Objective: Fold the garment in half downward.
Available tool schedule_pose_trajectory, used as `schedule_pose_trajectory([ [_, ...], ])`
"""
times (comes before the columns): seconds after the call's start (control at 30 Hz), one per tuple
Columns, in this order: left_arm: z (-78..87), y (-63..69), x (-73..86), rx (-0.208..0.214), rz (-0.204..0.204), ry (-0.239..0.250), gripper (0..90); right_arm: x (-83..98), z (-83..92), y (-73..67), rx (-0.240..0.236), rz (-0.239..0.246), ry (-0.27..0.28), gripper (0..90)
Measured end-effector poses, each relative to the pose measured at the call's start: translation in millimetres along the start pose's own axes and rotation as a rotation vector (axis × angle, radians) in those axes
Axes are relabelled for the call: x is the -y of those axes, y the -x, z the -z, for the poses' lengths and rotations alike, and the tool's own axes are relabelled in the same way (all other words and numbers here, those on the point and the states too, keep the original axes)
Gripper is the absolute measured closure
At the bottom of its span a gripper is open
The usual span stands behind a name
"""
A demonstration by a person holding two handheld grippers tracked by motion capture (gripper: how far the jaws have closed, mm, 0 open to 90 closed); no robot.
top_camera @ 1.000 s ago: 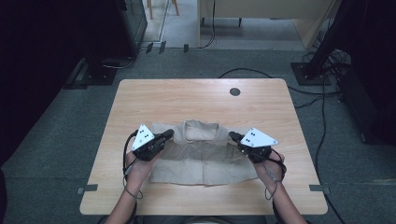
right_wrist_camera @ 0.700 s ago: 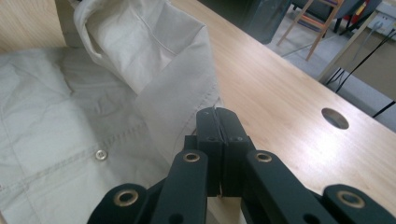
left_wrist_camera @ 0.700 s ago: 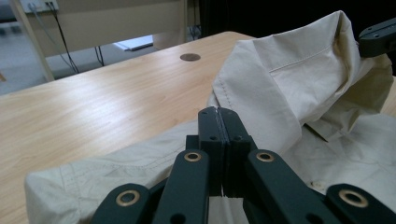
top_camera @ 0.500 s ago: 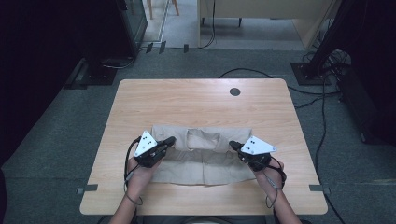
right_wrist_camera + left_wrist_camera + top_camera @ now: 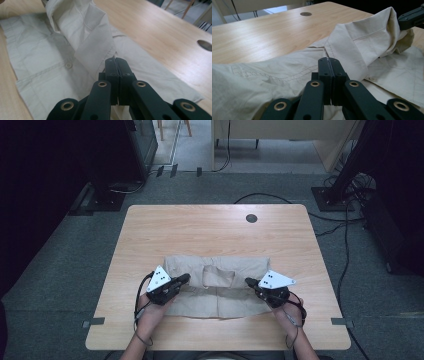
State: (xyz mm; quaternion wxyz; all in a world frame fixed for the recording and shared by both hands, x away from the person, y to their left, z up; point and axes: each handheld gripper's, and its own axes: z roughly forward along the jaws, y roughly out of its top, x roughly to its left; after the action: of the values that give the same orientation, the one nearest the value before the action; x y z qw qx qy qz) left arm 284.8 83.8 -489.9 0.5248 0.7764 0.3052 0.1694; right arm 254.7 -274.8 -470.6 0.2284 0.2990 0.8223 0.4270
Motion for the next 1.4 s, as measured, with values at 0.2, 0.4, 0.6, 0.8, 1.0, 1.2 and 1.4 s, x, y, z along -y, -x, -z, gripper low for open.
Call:
schedule_pose_trajectory([
  [0.2,-0.9,1.3,5.0,0.011,0.004,-0.015,89.0,7.5,-3.5,2.8,-0.036,-0.032,-0.015,88.8],
  [0.4,-1.5,2.6,8.5,0.012,-0.006,-0.030,88.9,10.5,-6.2,1.2,-0.063,-0.026,-0.034,88.5],
  [0.6,-2.9,3.4,12.9,0.019,-0.012,-0.054,88.7,16.0,-8.1,0.3,-0.090,-0.021,-0.051,88.5],
  [0.8,-2.8,5.4,16.7,0.028,-0.019,-0.081,88.5,18.3,-8.7,0.9,-0.104,-0.020,-0.061,86.6],
  [1.0,-4.6,5.7,19.8,0.011,-0.016,-0.087,87.7,20.9,-8.8,0.6,-0.112,-0.014,-0.058,85.6],
  [1.2,-6.6,3.5,22.6,0.015,-0.014,-0.109,87.2,22.7,-7.6,-1.1,-0.111,0.032,-0.054,83.0],
  [1.4,-7.9,0.5,25.5,0.013,-0.008,-0.118,82.7,25.8,-8.3,2.7,-0.147,0.018,-0.062,78.4],
])
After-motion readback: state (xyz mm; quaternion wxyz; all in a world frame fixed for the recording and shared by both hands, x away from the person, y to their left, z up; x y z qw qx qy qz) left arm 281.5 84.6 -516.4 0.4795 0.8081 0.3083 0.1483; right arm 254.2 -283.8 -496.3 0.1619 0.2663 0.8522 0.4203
